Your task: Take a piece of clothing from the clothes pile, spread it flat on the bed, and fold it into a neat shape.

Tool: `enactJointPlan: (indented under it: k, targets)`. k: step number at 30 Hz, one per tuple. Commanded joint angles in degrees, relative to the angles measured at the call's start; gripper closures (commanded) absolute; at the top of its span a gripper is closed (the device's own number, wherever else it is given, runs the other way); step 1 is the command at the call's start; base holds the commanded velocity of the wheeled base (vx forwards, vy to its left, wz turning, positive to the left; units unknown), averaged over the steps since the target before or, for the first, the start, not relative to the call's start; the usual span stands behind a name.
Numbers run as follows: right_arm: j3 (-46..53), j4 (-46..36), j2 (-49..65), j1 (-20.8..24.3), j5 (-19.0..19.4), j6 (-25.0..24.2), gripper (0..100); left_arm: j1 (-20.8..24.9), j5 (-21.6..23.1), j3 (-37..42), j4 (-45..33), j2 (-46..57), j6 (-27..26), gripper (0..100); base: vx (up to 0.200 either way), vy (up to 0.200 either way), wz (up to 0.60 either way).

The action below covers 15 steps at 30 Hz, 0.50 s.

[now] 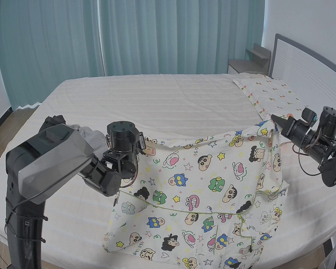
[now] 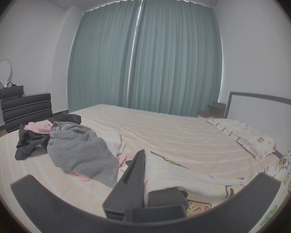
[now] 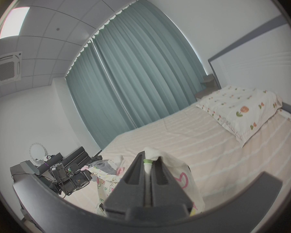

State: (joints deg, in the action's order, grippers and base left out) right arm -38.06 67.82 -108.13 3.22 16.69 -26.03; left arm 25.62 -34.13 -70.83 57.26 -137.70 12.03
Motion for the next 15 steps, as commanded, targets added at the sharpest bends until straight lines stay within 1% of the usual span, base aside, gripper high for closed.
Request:
enactJointPlan:
  k: [1, 2, 3, 4, 6, 7, 8, 10, 11, 13, 14, 15]
  targets:
    - [-6.06, 3.64, -14.65, -0.32, -2.27, -0.16, 100, -0.84, -0.06, -5.73, -0.83, -9.34, 0.01, 100, 0.0, 0.0, 0.0]
    - [-6.06, 3.64, -14.65, -0.32, -2.27, -0.16, 100, -0.84, -0.06, -5.73, -0.83, -9.34, 0.01, 100, 0.0, 0.0, 0.0]
    - [-8.61, 4.52, -18.61, -0.32, -3.94, -0.16, 100, -0.93, -0.14, -7.83, -1.71, -10.83, 0.1, 100, 0.0, 0.0, 0.0]
    - [-10.19, 4.69, -20.72, -0.32, -4.56, -0.16, 100, -1.02, -0.23, -9.24, -2.5, -11.53, 0.1, 100, 0.0, 0.0, 0.0]
    - [-11.51, 4.69, -22.12, -0.32, -4.82, -0.16, 100, -1.19, -0.23, -10.56, -3.03, -12.15, 0.1, 100, 0.0, 0.0, 0.0]
    - [-14.85, 4.17, -25.2, -0.41, -5.09, -0.34, 100, -1.89, -0.23, -13.9, -4.35, -13.91, 0.1, 0, 0.0, 0.0, 0.0]
    - [-15.64, 4.08, -25.81, -0.41, -5.09, -0.43, 0, -1.98, -0.23, -14.78, -4.88, -14.35, 0.1, 0, 0.0, 0.0, 0.0]
    - [-20.21, 3.73, -29.68, -0.23, -5.44, -0.96, 0, -3.04, -0.41, -20.14, -8.04, -17.51, 0.18, 0, 0.0, 0.0, 0.0]
    - [-21.88, 3.38, -31.35, -0.05, -6.23, -1.13, 0, -3.3, -0.76, -22.42, -9.1, -18.83, 0.27, 0, 0.0, 0.0, 0.0]
    - [-24.96, 2.94, -34.25, 0.21, -8.52, -2.19, 0, -3.83, -1.46, -25.06, -9.62, -20.59, 0.45, 0, 0.0, 0.0, 0.0]
    - [-24.96, 2.94, -34.25, 0.21, -8.52, -2.19, 0, -3.83, -1.46, -25.06, -9.62, -20.59, 0.45, 0, 0.0, 0.0, 0.0]
    - [-27.24, 2.85, -35.83, 0.21, -10.45, -3.33, 0, -4.18, -1.99, -25.76, -9.53, -21.2, 0.45, 0, 0.0, 0.0, 0.0]
